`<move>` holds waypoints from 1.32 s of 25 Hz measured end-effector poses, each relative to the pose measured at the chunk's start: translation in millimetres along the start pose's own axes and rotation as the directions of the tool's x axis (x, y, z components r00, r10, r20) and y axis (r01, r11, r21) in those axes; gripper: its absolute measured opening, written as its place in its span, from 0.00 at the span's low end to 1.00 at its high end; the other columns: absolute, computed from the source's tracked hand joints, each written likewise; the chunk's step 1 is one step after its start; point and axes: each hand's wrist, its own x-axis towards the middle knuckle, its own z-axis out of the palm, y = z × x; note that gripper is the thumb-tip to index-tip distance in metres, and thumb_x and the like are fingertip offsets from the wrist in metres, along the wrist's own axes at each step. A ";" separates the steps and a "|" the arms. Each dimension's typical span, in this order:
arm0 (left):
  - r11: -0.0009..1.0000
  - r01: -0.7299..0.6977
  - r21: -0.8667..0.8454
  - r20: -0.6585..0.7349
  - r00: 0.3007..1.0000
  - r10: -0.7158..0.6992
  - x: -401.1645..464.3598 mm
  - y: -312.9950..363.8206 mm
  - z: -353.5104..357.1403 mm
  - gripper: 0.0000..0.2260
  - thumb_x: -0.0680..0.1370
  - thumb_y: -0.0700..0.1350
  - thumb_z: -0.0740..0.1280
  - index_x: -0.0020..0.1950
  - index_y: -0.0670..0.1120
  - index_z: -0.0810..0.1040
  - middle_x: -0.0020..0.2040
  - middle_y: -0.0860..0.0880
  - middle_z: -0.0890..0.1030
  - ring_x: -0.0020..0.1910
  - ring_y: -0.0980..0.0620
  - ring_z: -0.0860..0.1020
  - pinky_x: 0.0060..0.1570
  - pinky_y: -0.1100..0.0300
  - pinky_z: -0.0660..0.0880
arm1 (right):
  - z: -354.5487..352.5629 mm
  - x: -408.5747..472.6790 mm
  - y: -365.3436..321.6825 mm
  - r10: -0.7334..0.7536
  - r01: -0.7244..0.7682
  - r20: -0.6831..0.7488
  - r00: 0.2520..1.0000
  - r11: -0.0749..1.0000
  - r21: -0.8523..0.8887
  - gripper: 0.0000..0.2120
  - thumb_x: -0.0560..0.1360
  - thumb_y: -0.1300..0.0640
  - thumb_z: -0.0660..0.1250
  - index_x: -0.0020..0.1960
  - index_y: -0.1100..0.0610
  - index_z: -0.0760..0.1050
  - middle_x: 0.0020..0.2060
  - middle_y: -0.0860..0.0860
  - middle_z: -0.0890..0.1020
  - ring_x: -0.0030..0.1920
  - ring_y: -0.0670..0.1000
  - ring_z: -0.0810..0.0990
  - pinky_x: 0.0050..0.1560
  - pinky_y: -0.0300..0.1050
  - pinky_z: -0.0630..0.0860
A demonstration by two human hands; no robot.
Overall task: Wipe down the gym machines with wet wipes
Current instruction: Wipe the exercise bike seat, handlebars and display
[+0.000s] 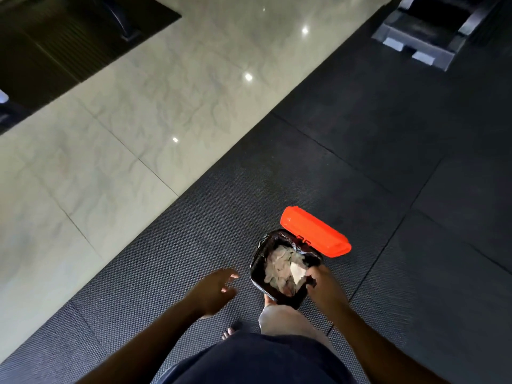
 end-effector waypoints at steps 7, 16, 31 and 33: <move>0.992 0.072 -0.102 -0.084 0.993 -0.080 -18.9 -32.8 -5.0 0.18 0.83 0.53 0.66 0.73 0.52 0.73 0.68 0.53 0.78 0.56 0.59 0.79 0.51 0.66 0.75 | -4.7 19.7 -15.4 -0.151 0.152 0.027 0.988 0.988 -0.022 0.09 0.76 0.58 0.72 0.56 0.56 0.81 0.52 0.49 0.81 0.53 0.52 0.82 0.49 0.42 0.74; 0.902 0.168 -0.398 -0.332 0.890 -0.313 -127.5 -175.1 -34.0 0.17 0.83 0.54 0.67 0.71 0.55 0.74 0.64 0.57 0.79 0.55 0.59 0.81 0.54 0.66 0.76 | 44.9 31.4 -247.2 -0.500 0.502 0.068 0.863 0.865 -0.018 0.06 0.72 0.62 0.75 0.47 0.53 0.82 0.43 0.48 0.82 0.36 0.44 0.78 0.46 0.42 0.77; 0.490 0.187 -0.852 -0.427 0.293 -0.855 -369.0 -419.7 -62.5 0.14 0.80 0.47 0.70 0.66 0.50 0.79 0.60 0.51 0.84 0.58 0.51 0.83 0.55 0.60 0.77 | 242.9 -64.4 -703.4 -0.806 0.932 0.534 0.255 0.353 0.088 0.12 0.76 0.56 0.73 0.59 0.53 0.82 0.50 0.43 0.82 0.39 0.46 0.82 0.49 0.43 0.79; 0.427 0.175 -0.887 -0.397 0.185 -0.899 -407.1 -456.6 -63.7 0.16 0.81 0.49 0.70 0.68 0.50 0.79 0.63 0.52 0.82 0.58 0.52 0.83 0.57 0.58 0.78 | 278.3 -78.3 -760.0 -0.791 0.945 0.584 0.183 0.306 0.119 0.13 0.77 0.56 0.73 0.62 0.54 0.81 0.53 0.45 0.83 0.42 0.46 0.83 0.48 0.36 0.77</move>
